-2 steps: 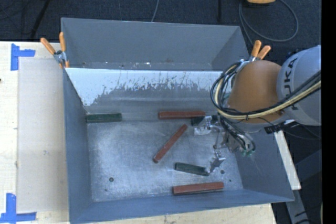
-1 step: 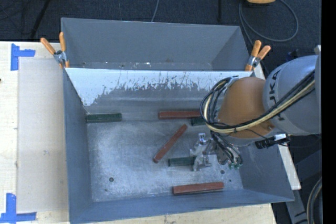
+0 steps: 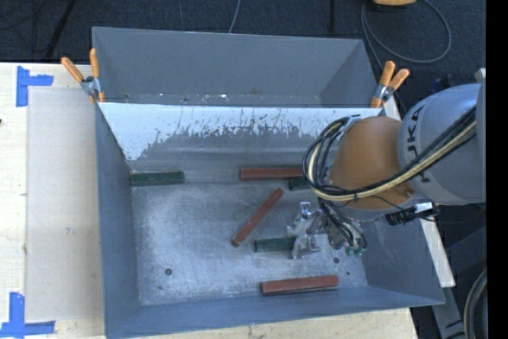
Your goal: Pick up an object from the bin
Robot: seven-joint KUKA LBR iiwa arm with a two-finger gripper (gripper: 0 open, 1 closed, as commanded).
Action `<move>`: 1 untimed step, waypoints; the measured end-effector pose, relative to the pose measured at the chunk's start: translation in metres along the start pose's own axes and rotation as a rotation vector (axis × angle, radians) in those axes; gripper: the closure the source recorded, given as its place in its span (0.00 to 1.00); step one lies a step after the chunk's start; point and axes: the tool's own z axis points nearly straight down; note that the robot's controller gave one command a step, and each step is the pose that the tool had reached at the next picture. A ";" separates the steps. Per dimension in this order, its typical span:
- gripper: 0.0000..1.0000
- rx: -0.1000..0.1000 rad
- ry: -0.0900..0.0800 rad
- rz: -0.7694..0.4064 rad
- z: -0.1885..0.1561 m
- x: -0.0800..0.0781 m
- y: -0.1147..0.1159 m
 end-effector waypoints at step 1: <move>1.00 -0.001 0.009 0.031 -0.194 -0.023 0.006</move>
Offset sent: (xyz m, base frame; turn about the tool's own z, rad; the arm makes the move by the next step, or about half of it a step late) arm 0.0000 0.0000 0.0000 0.0000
